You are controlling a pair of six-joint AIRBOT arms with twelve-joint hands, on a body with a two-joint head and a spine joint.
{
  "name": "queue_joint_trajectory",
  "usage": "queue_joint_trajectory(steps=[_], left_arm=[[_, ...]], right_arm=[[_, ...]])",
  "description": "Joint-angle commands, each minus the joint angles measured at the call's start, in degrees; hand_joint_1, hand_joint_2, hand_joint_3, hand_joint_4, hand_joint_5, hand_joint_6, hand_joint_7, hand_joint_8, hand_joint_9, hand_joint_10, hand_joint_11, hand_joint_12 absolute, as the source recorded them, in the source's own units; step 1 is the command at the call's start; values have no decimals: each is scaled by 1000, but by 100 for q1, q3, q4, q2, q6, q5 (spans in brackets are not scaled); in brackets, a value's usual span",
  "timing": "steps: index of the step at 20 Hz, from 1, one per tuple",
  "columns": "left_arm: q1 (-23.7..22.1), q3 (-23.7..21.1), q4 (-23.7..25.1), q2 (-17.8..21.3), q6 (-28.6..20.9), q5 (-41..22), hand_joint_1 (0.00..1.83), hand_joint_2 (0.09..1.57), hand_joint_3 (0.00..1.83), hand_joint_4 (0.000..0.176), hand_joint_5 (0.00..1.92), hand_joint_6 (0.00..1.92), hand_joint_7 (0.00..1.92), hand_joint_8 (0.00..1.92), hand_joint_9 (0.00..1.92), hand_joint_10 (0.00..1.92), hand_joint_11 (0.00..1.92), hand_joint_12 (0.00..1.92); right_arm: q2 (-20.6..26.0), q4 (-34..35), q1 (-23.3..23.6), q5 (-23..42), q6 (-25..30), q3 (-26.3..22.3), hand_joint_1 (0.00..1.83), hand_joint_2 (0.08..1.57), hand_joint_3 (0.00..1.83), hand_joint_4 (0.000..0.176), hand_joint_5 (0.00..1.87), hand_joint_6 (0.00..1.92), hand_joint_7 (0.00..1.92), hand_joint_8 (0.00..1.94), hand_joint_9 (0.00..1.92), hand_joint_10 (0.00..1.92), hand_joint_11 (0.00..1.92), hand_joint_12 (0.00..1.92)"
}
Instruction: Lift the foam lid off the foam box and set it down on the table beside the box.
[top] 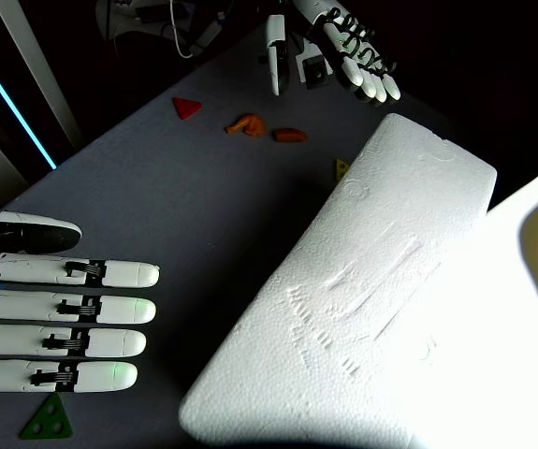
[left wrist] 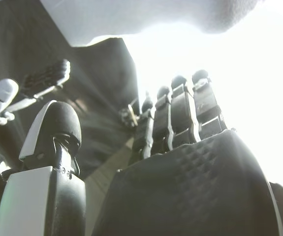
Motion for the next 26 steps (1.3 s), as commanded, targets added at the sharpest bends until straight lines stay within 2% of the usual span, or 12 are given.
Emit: queue_joint_trajectory(steps=[1,8,10,11,12,14,15,16,19,22,24,26], left_arm=[[-49,36,-97,14,-54,-719,344,1302,21,56,0,0,0,0,0,0,0,0],[12,-10,-82,58,-68,-812,344,1311,9,74,0,0,0,0,0,0,0,0],[14,-11,-107,61,-61,-832,391,1280,0,100,0,0,0,0,0,0,0,0],[16,-11,-141,60,-35,-834,439,1262,0,75,0,0,0,0,0,0,0,0],[12,-7,-179,54,-11,-808,504,1263,0,89,0,0,0,0,0,0,0,0],[3,13,-246,25,-2,-804,572,1264,0,77,0,0,0,0,0,0,0,0],[-3,37,-325,-8,19,-815,597,1253,0,75,0,0,0,0,0,0,0,0],[-3,50,-386,-23,37,-828,641,1244,0,69,0,0,0,0,0,0,0,0],[2,113,-600,-92,57,-870,622,1220,0,83,0,0,0,0,0,0,0,0],[-15,183,-799,-158,84,-986,633,1208,0,71,0,0,0,0,0,0,0,0],[-49,229,-878,-183,88,-1005,658,1187,0,73,0,0,0,0,0,0,0,0],[-82,268,-949,-218,107,-1010,657,1168,0,83,0,0,0,0,0,0,6,3]], right_arm=[[42,100,68,704,-4,40,170,1353,43,0,0,0,0,0,0,6,0,1116],[42,101,68,732,-6,44,211,1343,0,1,0,0,0,0,0,0,0,1096],[42,118,68,763,-14,45,239,1364,2,0,0,0,0,0,0,0,0,708],[42,155,68,779,-37,47,247,1350,0,0,0,0,0,0,0,0,0,584],[35,190,68,792,-51,51,309,1339,0,0,0,0,0,0,0,0,0,396],[23,275,68,847,-76,53,348,1341,0,0,0,0,0,0,0,0,0,183],[8,363,68,907,-97,61,377,1320,0,0,0,0,0,0,11,5,0,798],[-4,410,68,947,-102,69,389,1300,0,0,0,0,0,0,1,0,0,1025],[-45,614,68,1104,-134,105,430,1293,2,0,0,0,0,0,20,11,0,1010],[-138,760,99,1128,-138,219,474,1312,2,14,0,0,0,0,0,0,0,293],[-200,842,164,1128,-148,287,495,1321,3,27,0,0,0,0,0,0,0,44],[-253,928,223,1125,-160,349,522,1295,0,63,0,0,0,0,0,0,0,1]])
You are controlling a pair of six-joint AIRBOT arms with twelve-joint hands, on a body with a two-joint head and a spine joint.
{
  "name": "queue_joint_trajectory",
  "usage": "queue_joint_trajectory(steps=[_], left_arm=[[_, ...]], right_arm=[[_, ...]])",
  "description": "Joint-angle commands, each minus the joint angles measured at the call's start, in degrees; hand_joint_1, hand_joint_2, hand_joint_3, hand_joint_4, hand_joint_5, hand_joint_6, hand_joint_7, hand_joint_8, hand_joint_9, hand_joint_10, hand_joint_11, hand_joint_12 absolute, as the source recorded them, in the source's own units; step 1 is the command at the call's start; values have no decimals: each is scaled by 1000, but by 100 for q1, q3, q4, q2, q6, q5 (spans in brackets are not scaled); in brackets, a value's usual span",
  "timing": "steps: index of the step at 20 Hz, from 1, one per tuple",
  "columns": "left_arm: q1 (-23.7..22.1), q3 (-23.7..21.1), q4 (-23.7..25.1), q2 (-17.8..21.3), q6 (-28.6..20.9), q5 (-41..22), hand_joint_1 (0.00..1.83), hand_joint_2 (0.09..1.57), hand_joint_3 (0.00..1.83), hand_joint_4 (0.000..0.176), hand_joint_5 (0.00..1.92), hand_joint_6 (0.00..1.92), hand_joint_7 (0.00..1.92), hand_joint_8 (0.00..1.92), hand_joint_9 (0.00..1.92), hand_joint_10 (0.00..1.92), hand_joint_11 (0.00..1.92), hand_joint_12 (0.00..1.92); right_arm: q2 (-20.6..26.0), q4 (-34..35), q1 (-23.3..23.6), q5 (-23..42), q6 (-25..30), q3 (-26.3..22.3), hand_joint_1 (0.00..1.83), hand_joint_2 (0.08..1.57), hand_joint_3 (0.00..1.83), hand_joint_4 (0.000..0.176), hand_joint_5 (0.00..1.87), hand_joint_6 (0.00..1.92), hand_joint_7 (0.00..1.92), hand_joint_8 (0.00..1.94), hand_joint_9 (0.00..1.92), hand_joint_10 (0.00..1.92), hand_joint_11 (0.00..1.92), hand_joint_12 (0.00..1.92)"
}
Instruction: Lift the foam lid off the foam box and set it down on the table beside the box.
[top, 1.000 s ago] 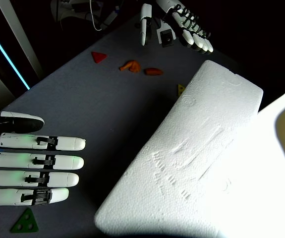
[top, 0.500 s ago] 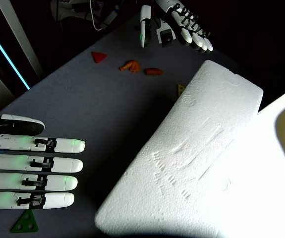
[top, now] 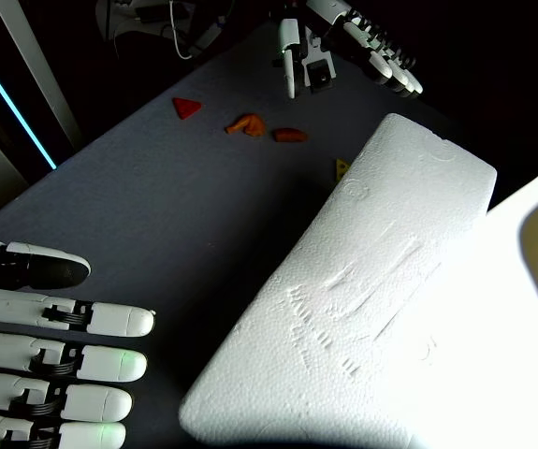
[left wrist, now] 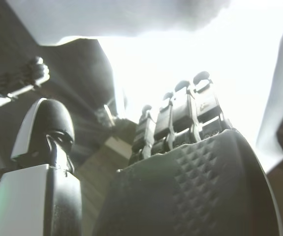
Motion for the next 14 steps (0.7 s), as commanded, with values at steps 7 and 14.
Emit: queue_joint_trajectory(steps=[7,14], left_arm=[[-107,271,-542,-222,9,-588,675,1114,32,57,0,0,0,0,0,0,4,458],[-87,656,-1221,-499,-99,-499,769,1109,0,64,0,0,0,0,0,0,0,1779]], right_arm=[[-259,392,375,382,5,438,671,1273,0,51,0,0,0,0,0,0,0,0],[-619,670,932,-337,-21,992,720,1250,1,58,0,0,0,0,0,141,0,1334]])
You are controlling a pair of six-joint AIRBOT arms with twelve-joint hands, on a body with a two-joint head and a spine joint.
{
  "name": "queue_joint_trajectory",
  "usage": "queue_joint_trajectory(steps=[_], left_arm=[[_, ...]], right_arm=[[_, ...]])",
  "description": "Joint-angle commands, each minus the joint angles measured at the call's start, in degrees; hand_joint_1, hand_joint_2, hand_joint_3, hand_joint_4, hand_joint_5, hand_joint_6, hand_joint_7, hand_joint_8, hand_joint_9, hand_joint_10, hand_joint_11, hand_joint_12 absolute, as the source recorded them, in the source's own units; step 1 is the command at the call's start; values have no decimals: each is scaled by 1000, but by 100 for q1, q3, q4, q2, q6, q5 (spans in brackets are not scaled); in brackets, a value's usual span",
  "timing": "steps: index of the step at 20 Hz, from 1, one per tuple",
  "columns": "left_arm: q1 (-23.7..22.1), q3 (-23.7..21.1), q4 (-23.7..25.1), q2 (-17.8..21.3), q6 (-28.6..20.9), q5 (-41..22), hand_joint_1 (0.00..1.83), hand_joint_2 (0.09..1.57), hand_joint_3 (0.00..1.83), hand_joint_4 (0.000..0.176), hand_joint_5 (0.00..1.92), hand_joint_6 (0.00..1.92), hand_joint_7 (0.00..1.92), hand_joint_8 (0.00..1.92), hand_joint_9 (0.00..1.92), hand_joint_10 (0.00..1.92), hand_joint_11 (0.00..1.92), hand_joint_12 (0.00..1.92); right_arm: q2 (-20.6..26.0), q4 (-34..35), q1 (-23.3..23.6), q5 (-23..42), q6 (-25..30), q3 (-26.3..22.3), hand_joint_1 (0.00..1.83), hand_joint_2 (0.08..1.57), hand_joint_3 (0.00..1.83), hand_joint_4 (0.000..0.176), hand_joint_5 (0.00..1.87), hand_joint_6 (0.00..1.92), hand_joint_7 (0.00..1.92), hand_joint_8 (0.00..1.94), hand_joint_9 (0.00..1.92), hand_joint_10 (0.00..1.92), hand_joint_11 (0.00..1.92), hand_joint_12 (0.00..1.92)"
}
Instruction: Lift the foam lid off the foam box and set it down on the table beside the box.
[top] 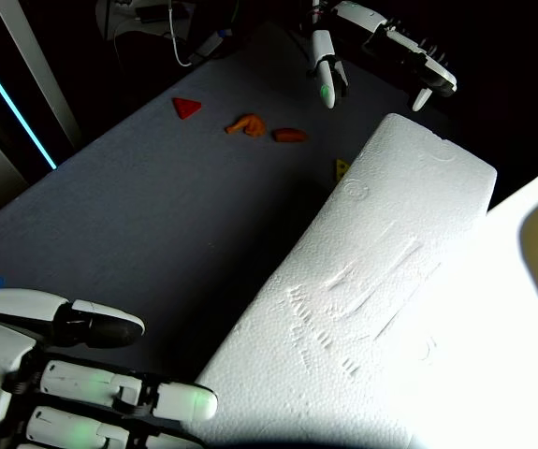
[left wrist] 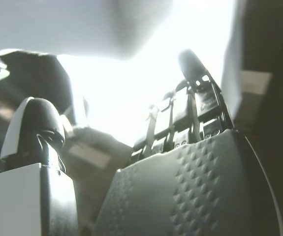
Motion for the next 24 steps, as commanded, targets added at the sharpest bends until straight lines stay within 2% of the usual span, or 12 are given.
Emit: queue_joint_trajectory(steps=[1,4,5,7,8,10,12,15,19,21,22,24], left_arm=[[-39,36,-5,8,-41,-686,784,1104,0,84,0,0,0,0,0,0,0,1797],[-25,105,-161,-52,-47,-678,802,1113,0,98,0,0,0,0,0,0,0,1919],[-24,137,-200,-73,-64,-667,805,1104,0,96,0,0,0,0,0,0,0,1921],[-24,179,-245,-104,-79,-607,797,1079,0,92,0,0,0,0,0,0,0,1921],[-24,209,-272,-129,-92,-570,795,1061,0,90,0,0,0,0,0,0,0,1823],[-22,275,-323,-182,-111,-482,772,1041,0,79,0,0,0,0,0,0,0,1679],[-21,351,-364,-244,-153,-396,777,1066,0,57,0,0,0,0,0,0,0,1560],[-23,431,-423,-315,-165,-271,782,1079,0,48,0,0,0,0,0,0,0,109],[-24,578,-492,-426,-246,-89,757,1087,3,62,0,0,0,0,0,0,0,0],[-28,633,-509,-473,-290,-39,790,1082,0,55,0,0,0,0,0,0,0,0],[-36,652,-509,-489,-306,-22,806,1069,0,50,0,0,0,0,0,0,0,0],[-42,658,-509,-493,-308,-1,808,1068,0,50,0,0,0,0,0,0,0,0]], right_arm=[[52,-27,92,607,17,70,742,1240,0,52,0,0,0,0,0,245,0,1530],[-21,186,119,555,4,178,750,1211,0,20,0,0,11,6,0,513,0,1677],[-34,262,119,545,4,206,760,1208,0,36,0,0,112,78,0,1080,0,1872],[-34,361,119,522,4,229,794,1216,0,5,0,0,4,1122,0,1836,29,1919],[-45,405,119,486,3,254,784,1197,0,19,0,0,0,493,0,1238,5,1921],[-82,458,119,415,3,316,775,1175,0,12,0,0,0,403,0,1090,0,1896],[-115,497,119,340,3,376,789,1185,1,18,0,0,0,21,0,384,0,1614],[-148,589,120,243,3,457,757,1207,2,0,0,0,28,12,0,710,0,1653],[-266,626,187,26,4,599,738,1203,0,0,0,0,0,0,0,207,0,1292],[-319,626,201,-50,5,643,734,1191,2,6,0,0,0,0,0,7,0,139],[-336,626,201,-63,6,648,741,1166,0,48,0,0,0,0,0,0,0,5],[-358,623,201,-64,6,640,720,1168,0,44,0,0,0,0,0,0,41,21]])
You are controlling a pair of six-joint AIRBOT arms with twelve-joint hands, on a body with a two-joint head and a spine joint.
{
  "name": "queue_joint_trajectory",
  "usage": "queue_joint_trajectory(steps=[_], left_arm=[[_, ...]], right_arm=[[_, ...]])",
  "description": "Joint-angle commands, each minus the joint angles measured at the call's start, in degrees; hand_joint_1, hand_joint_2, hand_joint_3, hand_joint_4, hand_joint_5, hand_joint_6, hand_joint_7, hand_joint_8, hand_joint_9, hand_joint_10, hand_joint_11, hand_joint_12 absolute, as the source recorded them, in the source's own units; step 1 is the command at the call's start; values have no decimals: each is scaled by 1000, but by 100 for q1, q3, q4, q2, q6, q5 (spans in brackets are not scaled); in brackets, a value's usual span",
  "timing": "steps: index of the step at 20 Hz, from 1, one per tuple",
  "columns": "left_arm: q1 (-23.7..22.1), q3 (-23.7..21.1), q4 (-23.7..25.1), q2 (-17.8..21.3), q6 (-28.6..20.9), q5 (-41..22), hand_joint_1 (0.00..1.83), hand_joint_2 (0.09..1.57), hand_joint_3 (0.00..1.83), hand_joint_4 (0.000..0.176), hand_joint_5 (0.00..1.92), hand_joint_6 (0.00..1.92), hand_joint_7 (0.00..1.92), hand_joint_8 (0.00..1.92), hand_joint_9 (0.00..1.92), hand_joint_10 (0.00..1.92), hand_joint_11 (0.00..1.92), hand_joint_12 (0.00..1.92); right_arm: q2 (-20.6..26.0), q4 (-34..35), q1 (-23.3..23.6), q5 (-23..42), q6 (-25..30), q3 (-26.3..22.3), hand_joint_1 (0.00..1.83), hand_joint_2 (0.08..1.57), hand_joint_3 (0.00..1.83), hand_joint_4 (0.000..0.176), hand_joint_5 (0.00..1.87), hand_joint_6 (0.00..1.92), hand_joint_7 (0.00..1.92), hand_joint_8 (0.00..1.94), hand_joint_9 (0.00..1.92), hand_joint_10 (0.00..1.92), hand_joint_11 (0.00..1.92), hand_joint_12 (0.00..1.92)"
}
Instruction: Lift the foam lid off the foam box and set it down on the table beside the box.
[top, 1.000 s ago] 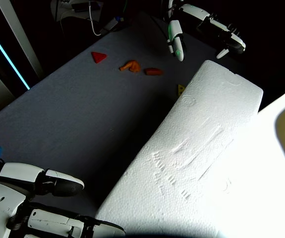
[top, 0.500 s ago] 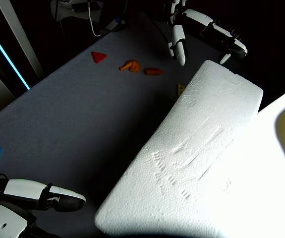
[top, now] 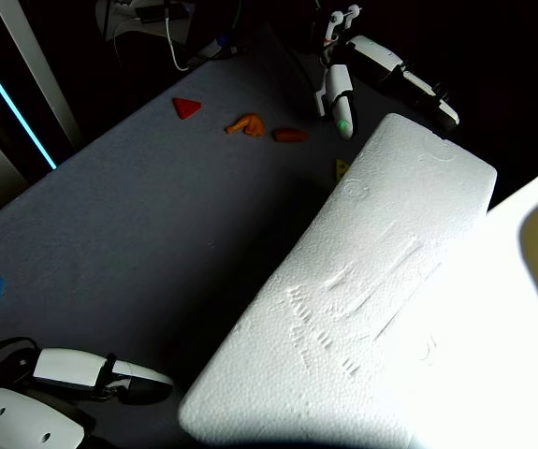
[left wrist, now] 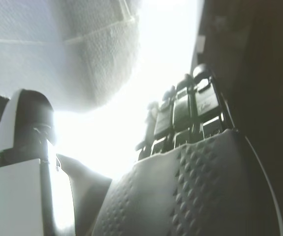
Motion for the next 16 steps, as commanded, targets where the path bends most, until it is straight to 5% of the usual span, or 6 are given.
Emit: queue_joint_trajectory(steps=[1,4,11,14,15,16], left_arm=[[-41,60,19,12,-40,-678,788,1071,0,51,0,0,0,0,0,0,41,22],[-45,70,23,-5,-43,-655,765,1058,0,73,0,0,0,0,4,113,0,1276],[-47,161,-18,-106,-87,-551,759,1072,1,65,0,0,0,0,1,0,0,992],[-61,201,-22,-143,-89,-485,739,1044,0,61,0,0,0,0,32,14,0,1145],[-65,225,-24,-166,-94,-454,739,1039,0,59,0,0,0,0,0,0,0,941],[-71,238,-28,-177,-94,-431,739,1039,0,59,0,0,0,0,0,0,0,941]], right_arm=[[95,-33,57,695,22,49,713,1155,3,41,0,0,20,240,0,998,7,1541],[96,-32,57,717,22,29,708,1132,0,33,0,0,0,567,0,1491,5,1918],[86,-30,57,710,23,36,750,1125,2,26,0,0,0,1166,82,1920,251,1921],[86,-26,57,671,23,74,709,1127,3,63,0,0,0,40,0,743,1,1813],[82,-18,57,650,23,87,687,1149,4,58,0,0,0,1,0,42,0,858],[72,-14,57,631,23,99,687,1149,4,58,0,0,0,1,0,42,0,858]])
